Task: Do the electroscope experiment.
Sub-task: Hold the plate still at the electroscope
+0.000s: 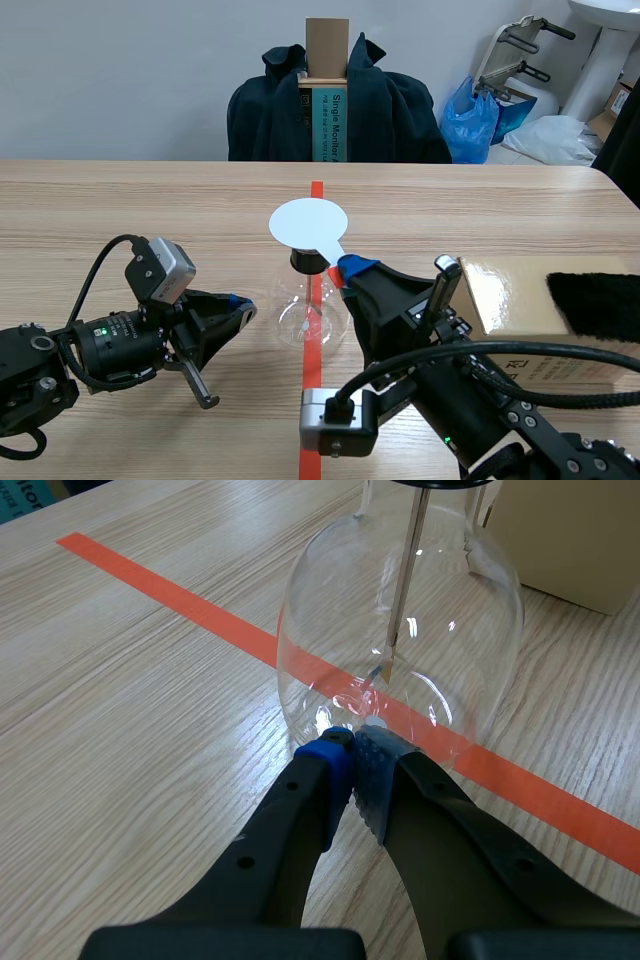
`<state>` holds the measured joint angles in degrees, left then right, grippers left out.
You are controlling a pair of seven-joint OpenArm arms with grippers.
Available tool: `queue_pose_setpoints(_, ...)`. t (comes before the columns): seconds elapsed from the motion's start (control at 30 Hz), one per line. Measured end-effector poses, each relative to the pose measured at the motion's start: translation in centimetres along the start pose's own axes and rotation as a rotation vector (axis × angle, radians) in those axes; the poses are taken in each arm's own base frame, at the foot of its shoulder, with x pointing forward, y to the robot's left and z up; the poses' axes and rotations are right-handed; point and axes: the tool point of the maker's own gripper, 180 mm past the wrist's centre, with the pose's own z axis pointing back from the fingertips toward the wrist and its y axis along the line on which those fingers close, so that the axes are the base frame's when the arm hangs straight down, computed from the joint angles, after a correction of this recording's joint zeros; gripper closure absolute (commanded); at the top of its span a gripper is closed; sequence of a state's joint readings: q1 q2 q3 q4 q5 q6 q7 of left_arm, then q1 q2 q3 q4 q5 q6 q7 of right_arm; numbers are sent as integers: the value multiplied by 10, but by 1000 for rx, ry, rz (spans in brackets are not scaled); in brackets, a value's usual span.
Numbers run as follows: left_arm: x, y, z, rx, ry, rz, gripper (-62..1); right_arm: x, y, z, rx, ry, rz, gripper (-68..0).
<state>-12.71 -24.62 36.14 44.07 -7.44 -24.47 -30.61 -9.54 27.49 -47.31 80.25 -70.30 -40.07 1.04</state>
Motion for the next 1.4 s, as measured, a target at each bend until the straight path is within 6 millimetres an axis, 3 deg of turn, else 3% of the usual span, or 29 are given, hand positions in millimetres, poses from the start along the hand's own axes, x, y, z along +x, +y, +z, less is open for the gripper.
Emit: queue_pose_setpoints(1.4, 0, 0, 0, 0, 0, 0, -28, -4, 0, 0, 0, 23, 0, -7)
